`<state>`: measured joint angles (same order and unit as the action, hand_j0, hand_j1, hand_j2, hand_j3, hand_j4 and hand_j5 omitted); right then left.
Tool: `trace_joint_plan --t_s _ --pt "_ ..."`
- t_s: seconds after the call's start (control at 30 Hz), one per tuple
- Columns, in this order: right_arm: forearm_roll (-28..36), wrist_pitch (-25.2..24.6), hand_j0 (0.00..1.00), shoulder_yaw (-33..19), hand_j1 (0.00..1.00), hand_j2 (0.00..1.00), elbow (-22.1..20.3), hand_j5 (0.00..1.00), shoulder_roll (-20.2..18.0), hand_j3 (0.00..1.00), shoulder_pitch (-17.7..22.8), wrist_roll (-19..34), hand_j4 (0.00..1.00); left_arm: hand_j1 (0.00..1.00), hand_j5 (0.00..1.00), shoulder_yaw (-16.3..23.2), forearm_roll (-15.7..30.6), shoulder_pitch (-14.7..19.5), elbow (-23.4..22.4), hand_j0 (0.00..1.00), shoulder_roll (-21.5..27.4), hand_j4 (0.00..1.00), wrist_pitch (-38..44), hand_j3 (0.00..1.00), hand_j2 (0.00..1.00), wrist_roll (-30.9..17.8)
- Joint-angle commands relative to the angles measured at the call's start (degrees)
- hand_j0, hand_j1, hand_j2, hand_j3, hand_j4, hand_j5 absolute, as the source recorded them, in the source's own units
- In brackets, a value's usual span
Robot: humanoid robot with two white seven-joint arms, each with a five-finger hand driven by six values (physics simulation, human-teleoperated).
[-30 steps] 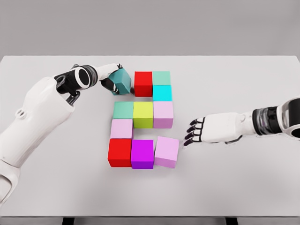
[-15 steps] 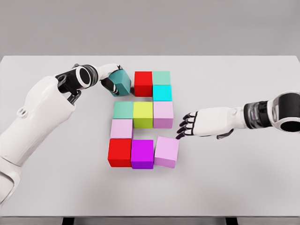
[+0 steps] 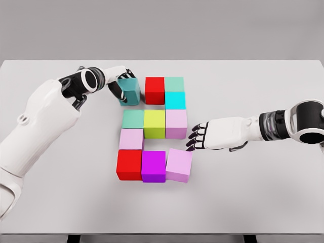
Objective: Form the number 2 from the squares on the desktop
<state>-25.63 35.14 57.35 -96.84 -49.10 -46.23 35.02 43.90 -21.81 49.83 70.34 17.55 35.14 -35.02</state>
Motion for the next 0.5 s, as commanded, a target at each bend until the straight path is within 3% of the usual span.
trace_joint_plan --t_s 0.0,0.17,0.47 --pt "0.3 -0.1 1.00 0.0 1.00 1.00 -0.1 1.00 0.0 1.00 0.0 0.0 1.00 0.88 0.88 0.0 -0.2 0.0 -0.3 0.88 -0.1 0.88 -0.1 0.88 0.88 0.0" --pt "0.3 -0.1 1.00 0.0 1.00 1.00 -1.1 1.00 0.0 1.00 0.0 0.0 1.00 0.99 0.99 0.0 -0.3 0.2 -1.7 0.99 -0.1 0.99 -0.1 0.99 0.99 0.0" --pt "3.0 -0.1 1.00 -2.0 1.00 1.00 -0.1 1.00 -0.7 1.00 -0.4 0.0 1.00 1.00 1.00 0.0 -0.6 0.3 -2.0 1.00 -0.8 1.00 -0.1 1.00 1.00 0.0"
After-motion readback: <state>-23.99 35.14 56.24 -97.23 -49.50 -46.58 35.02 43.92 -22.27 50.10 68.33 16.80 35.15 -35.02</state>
